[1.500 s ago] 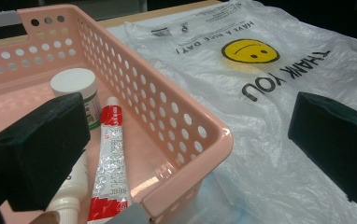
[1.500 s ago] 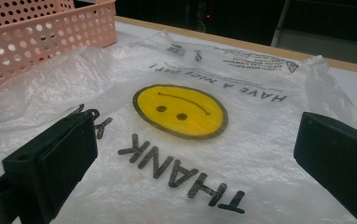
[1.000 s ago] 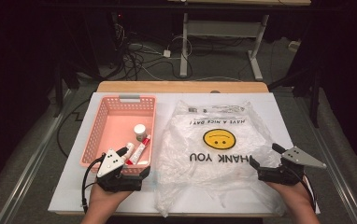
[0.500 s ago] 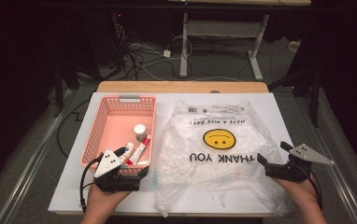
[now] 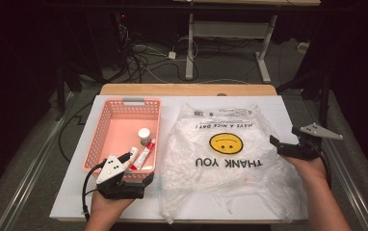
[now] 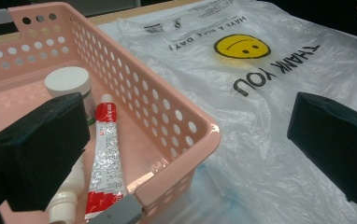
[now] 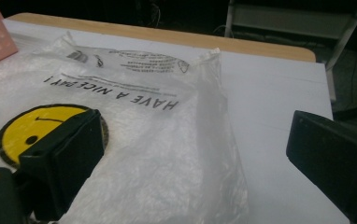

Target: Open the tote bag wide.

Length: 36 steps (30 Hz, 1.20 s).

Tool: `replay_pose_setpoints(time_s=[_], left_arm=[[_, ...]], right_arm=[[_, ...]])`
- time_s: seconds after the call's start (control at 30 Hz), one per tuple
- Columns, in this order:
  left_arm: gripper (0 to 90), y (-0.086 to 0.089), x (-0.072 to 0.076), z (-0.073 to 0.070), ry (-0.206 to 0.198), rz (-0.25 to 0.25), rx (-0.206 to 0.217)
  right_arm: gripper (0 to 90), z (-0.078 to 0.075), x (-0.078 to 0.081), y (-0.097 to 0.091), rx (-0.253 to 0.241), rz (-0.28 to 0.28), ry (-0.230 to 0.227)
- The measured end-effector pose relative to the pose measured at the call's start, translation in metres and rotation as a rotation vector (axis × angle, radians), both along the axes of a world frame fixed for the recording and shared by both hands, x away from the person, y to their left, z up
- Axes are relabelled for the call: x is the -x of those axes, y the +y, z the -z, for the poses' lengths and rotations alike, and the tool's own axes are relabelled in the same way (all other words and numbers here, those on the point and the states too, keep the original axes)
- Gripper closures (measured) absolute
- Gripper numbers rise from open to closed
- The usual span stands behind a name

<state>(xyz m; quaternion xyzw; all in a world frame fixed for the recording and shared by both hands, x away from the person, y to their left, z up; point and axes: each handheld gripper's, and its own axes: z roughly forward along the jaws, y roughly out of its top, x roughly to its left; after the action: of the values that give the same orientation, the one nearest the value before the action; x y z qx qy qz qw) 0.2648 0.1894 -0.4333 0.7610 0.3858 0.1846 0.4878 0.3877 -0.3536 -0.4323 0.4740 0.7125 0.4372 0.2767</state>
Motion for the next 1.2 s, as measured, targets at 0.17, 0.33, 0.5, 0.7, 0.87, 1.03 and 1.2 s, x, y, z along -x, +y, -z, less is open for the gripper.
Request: replay_pose_setpoints(time_s=[0.17,0.33,0.5,0.7,0.87,1.03,1.2], left_arm=[[0.0,-0.002,-0.001,0.000,0.009,-0.001,0.006],[0.0,-0.004,-0.001,-0.001,0.016,-0.004,0.029],[0.0,-0.005,-0.001,-0.004,0.015,0.002,0.022],[0.0,-0.002,-0.002,-0.001,0.021,-0.006,0.025],[0.0,-0.003,-0.001,-0.002,0.016,-0.006,0.016],[0.0,-0.005,-0.002,-0.001,0.019,0.000,0.008],[0.0,-0.006,-0.001,-0.001,0.018,0.004,0.005]], right_arm=[[16.9,0.002,-0.038,-0.002,-0.007,-0.003,0.054],[24.5,0.007,-0.073,-0.002,-0.007,0.005,0.112],[27.7,0.018,-0.093,-0.003,0.004,0.003,0.180],[37.1,0.037,-0.109,0.002,0.008,-0.031,0.259],[56.4,0.043,-0.116,0.007,0.036,-0.066,0.305],[85.0,0.045,-0.116,0.011,0.050,-0.078,0.314],[90.0,0.040,-0.116,0.008,0.056,-0.047,0.277]])
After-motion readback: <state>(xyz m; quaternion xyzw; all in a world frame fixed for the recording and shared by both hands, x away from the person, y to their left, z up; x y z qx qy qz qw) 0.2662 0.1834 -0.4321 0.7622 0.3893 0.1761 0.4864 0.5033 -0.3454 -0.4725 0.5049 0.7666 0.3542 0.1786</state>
